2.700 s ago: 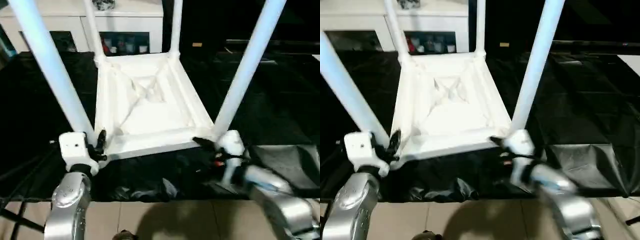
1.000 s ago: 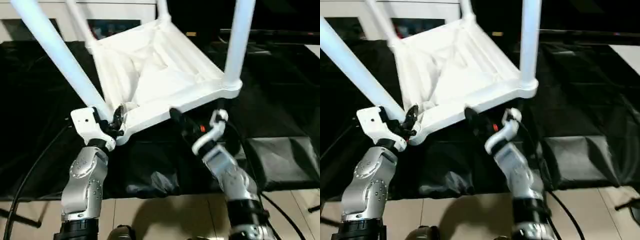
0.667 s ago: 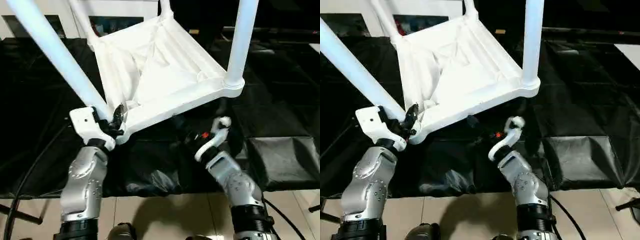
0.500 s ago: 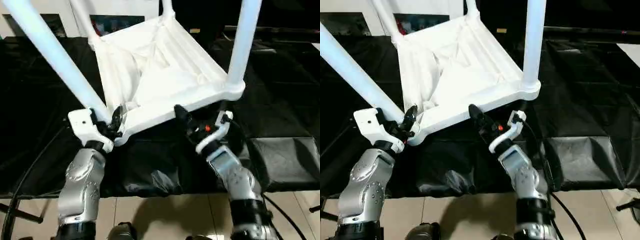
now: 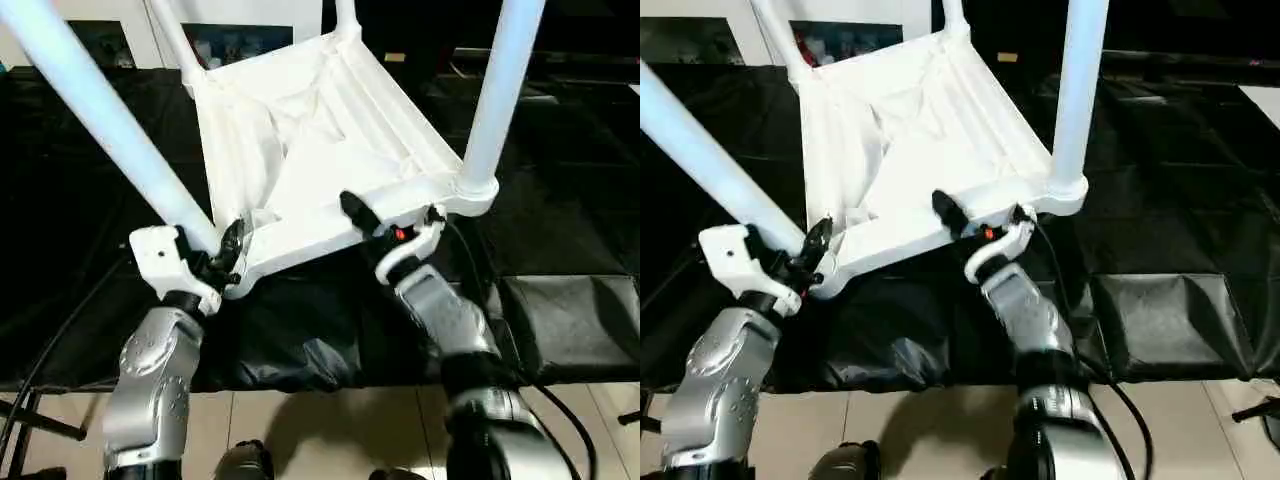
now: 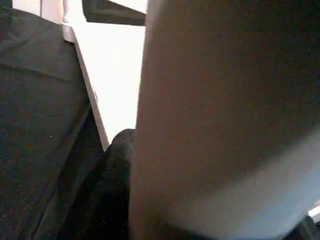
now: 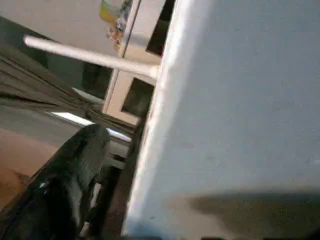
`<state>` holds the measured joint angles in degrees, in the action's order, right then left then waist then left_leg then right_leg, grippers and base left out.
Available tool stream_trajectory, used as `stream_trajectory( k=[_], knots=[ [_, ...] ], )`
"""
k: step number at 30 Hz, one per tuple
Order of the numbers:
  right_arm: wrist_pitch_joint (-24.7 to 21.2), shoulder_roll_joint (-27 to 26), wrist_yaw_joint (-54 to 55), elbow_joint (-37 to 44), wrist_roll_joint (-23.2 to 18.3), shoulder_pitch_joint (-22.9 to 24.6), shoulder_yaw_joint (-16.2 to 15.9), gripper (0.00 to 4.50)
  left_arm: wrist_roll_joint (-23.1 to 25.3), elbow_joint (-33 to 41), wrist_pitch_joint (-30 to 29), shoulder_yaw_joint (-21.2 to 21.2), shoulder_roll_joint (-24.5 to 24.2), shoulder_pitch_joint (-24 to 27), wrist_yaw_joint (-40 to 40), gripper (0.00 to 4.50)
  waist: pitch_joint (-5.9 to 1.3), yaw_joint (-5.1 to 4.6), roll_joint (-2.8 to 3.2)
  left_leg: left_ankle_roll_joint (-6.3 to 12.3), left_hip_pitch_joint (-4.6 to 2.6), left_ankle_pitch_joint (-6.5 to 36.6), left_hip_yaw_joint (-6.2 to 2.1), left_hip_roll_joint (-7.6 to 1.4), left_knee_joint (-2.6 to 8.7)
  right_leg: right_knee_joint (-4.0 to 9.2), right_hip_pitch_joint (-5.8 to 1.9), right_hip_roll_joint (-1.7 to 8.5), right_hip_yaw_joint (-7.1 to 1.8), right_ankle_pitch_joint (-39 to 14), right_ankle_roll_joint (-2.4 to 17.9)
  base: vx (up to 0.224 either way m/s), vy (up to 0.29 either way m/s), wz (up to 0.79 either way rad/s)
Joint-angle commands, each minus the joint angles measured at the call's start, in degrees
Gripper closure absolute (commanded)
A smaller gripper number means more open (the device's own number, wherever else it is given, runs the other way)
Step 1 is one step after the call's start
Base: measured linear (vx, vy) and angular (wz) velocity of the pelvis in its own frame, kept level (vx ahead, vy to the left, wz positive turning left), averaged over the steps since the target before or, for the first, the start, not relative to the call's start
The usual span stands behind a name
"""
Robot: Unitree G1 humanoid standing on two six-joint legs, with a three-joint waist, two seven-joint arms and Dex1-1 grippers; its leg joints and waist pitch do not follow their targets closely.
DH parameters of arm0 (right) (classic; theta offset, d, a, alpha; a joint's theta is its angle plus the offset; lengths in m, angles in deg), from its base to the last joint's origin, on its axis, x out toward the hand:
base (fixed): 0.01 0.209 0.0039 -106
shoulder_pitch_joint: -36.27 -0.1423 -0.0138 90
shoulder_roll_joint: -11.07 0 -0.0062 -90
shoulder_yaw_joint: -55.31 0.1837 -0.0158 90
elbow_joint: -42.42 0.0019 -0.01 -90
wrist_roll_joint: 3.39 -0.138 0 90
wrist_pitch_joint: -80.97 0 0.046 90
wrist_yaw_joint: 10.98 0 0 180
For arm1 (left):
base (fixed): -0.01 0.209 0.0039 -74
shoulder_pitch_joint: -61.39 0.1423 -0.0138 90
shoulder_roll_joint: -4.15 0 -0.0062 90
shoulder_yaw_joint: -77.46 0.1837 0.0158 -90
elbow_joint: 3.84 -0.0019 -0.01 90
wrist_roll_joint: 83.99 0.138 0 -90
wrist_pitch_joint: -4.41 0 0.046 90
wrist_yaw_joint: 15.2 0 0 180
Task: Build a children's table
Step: Flip table
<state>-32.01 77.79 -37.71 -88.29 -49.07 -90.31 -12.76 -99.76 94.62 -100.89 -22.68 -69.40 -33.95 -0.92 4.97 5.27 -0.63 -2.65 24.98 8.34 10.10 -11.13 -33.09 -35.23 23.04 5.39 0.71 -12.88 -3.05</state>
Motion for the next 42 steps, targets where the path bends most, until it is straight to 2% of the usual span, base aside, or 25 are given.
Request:
stream_trajectory(
  k=[1,2,3,4,7,10,13,14,16,17,18,20,21,22,25,26,28,29,32,35,36,39,40,41,42],
  knots=[
    [0.3,-0.3,-0.1,-0.5,-1.3,-0.8,0.7,0.38,-5.3,0.3,-2.1,1.9,1.4,0.8,2.1,2.42,-3.5,0.09,-0.42,4.33,-2.49,4.5,0.15,-1.6,3.55,2.78,-1.89,1.43,-0.4,6.2,12.5,0.0,0.0,0.0],
    [0.4,-0.5,0.3,-1.4,-2.3,-1.3,1.8,0.53,-5.2,0.6,-2.1,2.1,1.5,1.1,2.4,2.42,-3.67,0.08,-0.7,4.51,-2.5,3.5,0.21,-1.53,3.4,2.63,-2.01,1.39,-0.38,7.5,12.5,0.0,0.0,0.0],
    [0.3,-0.5,0.3,-1.9,-2.8,-1.6,2.4,0.77,-5.0,0.7,-2.1,2.2,1.5,1.3,2.6,2.42,-3.68,0.05,-0.68,4.72,-2.49,3.3,0.22,-1.51,3.36,2.56,-1.98,1.44,-0.41,7.9,12.6,0.0,0.0,0.0],
    [0.1,-0.6,0.1,-2.2,-3.1,-1.7,2.9,0.77,-4.9,0.7,-2.0,2.3,1.6,1.5,2.8,2.42,-3.65,0.05,-0.88,5.02,-2.42,3.3,0.27,-1.48,3.33,2.57,-2.0,1.45,-0.4,7.8,12.8,0.0,0.0,0.0],
    [-0.5,-0.5,-0.6,-2.6,-3.6,-1.5,3.6,1.12,-4.4,0.6,-1.4,2.5,1.5,1.9,3.0,2.42,-3.75,0.14,-0.7,5.11,-2.5,2.8,0.29,-1.54,3.27,2.55,-1.93,1.42,-0.38,7.7,12.9,0.0,0.0,0.0],
    [-0.7,-0.3,-1.1,-2.9,-3.6,-1.5,3.9,1.24,-4.4,0.3,-1.2,2.5,1.4,1.7,3.1,2.42,-3.8,0.13,-0.79,4.91,-2.5,3.2,0.33,-1.52,3.26,2.54,-1.99,1.41,-0.39,8.0,12.9,0.0,0.0,0.0],
    [-1.0,-0.2,-1.1,-2.6,-3.9,-1.4,4.3,1.62,-4.1,-0.1,-1.0,2.8,1.2,1.7,3.4,2.42,-3.98,0.16,-0.66,4.78,-2.57,2.8,0.33,-1.53,3.18,2.46,-2.02,1.38,-0.38,8.5,13.0,0.0,0.0,0.0],
    [-1.1,-0.2,-1.1,-2.6,-3.9,-1.4,4.7,1.62,-3.4,-0.8,-0.7,3.3,0.9,1.3,3.7,2.42,-4.07,0.19,-0.62,4.71,-2.56,2.5,0.34,-1.5,3.12,2.4,-2.05,1.37,-0.38,8.9,13.1,0.0,0.0,0.0],
    [-1.0,-0.1,-1.1,-2.4,-3.8,-1.3,4.8,1.98,-2.3,-1.5,-0.1,3.7,0.7,1.0,3.6,2.42,-4.19,0.27,-0.53,4.64,-2.59,2.4,0.33,-1.48,3.07,2.35,-2.08,1.37,-0.38,9.1,13.0,0.0,0.0,0.0],
    [-1.0,-0.1,-1.1,-2.2,-3.8,-1.2,4.8,1.98,-2.2,-2.0,0.4,3.6,0.8,0.8,3.5,2.42,-4.19,0.3,-0.56,4.63,-2.59,2.3,0.34,-1.49,3.06,2.36,-2.08,1.37,-0.36,9.2,13.0,0.0,0.0,0.0],
    [-0.6,-0.1,-0.8,-1.6,-3.5,-1.0,4.5,2.04,-1.7,-2.4,0.1,3.6,0.1,0.5,3.7,2.07,-4.42,0.4,-0.2,4.33,-2.68,1.9,0.29,-1.5,2.97,2.21,-2.08,1.34,-0.32,9.8,13.2,0.0,0.0,0.0],
    [-0.2,0.1,-0.2,-0.3,-3.3,-0.8,4.4,2.16,-2.7,-1.9,-1.0,3.0,-0.9,0.9,4.8,1.72,-4.59,0.49,-0.24,3.91,-2.71,1.2,0.31,-1.41,2.85,2.02,-2.13,1.3,-0.26,10.6,13.4,0.0,0.0,0.0],
    [-0.1,0.1,-0.1,0.2,-3.3,-0.6,4.4,2.29,-3.3,-1.6,-1.5,2.7,-1.1,1.2,5.1,1.72,-4.58,0.51,-0.26,3.79,-2.74,1.0,0.38,-1.39,2.84,2.0,-2.07,1.29,-0.29,10.7,13.6,0.0,0.0,0.0],
    [0.2,0.4,0.6,1.0,-3.2,-0.6,4.6,2.43,-3.8,-0.9,-1.7,2.2,-1.7,2.0,5.7,1.52,-4.8,0.6,-0.15,3.54,-2.82,1.1,0.43,-1.41,2.72,1.9,-2.1,1.26,-0.31,11.1,14.1,0.0,0.0,0.0],
    [0.9,1.1,2.6,3.0,-3.3,-0.5,5.6,2.51,-4.3,1.0,-2.4,2.5,-3.6,4.7,7.5,1.3,-4.83,0.62,-0.26,3.57,-2.65,2.1,0.41,-1.4,2.73,1.89,-2.21,1.3,-0.31,10.5,14.0,0.0,0.0,0.0],
    [1.3,1.4,3.1,3.6,-2.9,-0.5,5.8,2.51,-4.4,1.6,-2.7,2.8,-4.2,5.7,8.2,1.3,-4.89,0.65,-0.14,3.27,-2.7,3.1,0.46,-1.48,2.77,2.0,-2.19,1.36,-0.37,9.1,13.7,0.0,0.0,0.0],
    [1.6,1.7,3.4,4.2,-2.8,-0.4,6.0,2.52,-4.3,2.3,-3.0,3.3,-4.9,6.9,8.9,0.99,-4.84,0.6,0.0,2.48,-2.79,4.4,0.47,-1.57,2.89,2.1,-2.02,1.26,-0.38,7.2,13.2,0.0,0.0,0.0],
    [1.8,1.9,3.7,5.0,-2.7,-0.3,6.1,2.52,-4.3,3.0,-3.4,3.5,-5.4,7.9,9.2,0.92,-5.15,0.71,0.17,1.78,-3.04,5.6,0.48,-1.68,2.89,2.2,-2.09,1.36,-0.4,5.8,12.8,0.0,0.0,0.0],
    [2.3,2.7,5.1,7.8,-2.9,0.0,6.4,2.52,-4.4,5.1,-5.0,3.6,-6.3,10.6,8.9,0.74,-5.1,0.97,0.36,0.3,-3.07,7.2,0.48,-1.8,3.11,2.27,-1.86,1.3,-0.41,4.1,11.9,0.0,0.0,0.0],
    [2.8,3.9,6.6,10.1,-2.6,0.3,6.7,2.54,-3.9,6.9,-4.7,4.5,-7.3,12.4,9.5,0.53,-5.14,1.18,0.32,-0.64,-3.13,8.8,0.66,-1.76,3.15,2.46,-1.69,1.19,-0.46,2.4,11.1,0.0,0.0,0.0],
    [2.8,4.9,8.0,12.7,-1.8,0.8,6.7,2.54,-3.2,8.8,-3.6,5.9,-8.1,13.1,10.1,0.48,-5.3,1.38,0.14,-1.41,-3.19,9.4,0.66,-1.87,3.26,2.55,-1.73,1.17,-0.38,1.0,10.0,0.0,0.0,0.0],
    [2.7,5.7,9.1,14.9,-0.9,1.6,6.4,2.54,-2.3,10.4,-2.6,7.5,-8.8,12.9,10.8,0.21,-5.33,1.79,0.2,-2.32,-3.31,10.1,0.76,-1.91,3.26,2.68,-1.42,1.09,-0.43,-0.4,8.3,0.0,0.0,0.0],
    [3.0,7.3,10.1,17.5,2.3,2.9,4.8,2.54,0.7,12.0,-0.3,11.0,-10.6,12.1,12.8,0.12,-5.38,1.85,-0.08,-2.74,-3.15,10.3,0.83,-1.85,3.33,2.77,-1.51,1.16,-0.45,-1.3,7.6,0.0,0.0,0.0],
    [3.1,7.7,10.5,18.2,3.2,3.3,4.3,2.54,1.2,12.4,0.0,11.7,-10.9,11.8,13.1,0.12,-5.53,2.19,0.08,-2.92,-3.32,10.2,0.85,-1.88,3.16,2.73,-1.33,1.14,-0.51,-1.9,6.3,0.0,0.0,0.0],
    [3.1,8.8,11.3,20.2,5.5,4.1,3.0,2.54,2.3,13.5,0.3,13.4,-11.5,11.0,13.7,0.08,-5.5,2.21,-0.01,-3.2,-3.15,9.8,0.9,-1.75,3.15,2.78,-1.26,1.06,-0.51,-2.2,5.8,0.0,0.0,0.0]
  ],
)
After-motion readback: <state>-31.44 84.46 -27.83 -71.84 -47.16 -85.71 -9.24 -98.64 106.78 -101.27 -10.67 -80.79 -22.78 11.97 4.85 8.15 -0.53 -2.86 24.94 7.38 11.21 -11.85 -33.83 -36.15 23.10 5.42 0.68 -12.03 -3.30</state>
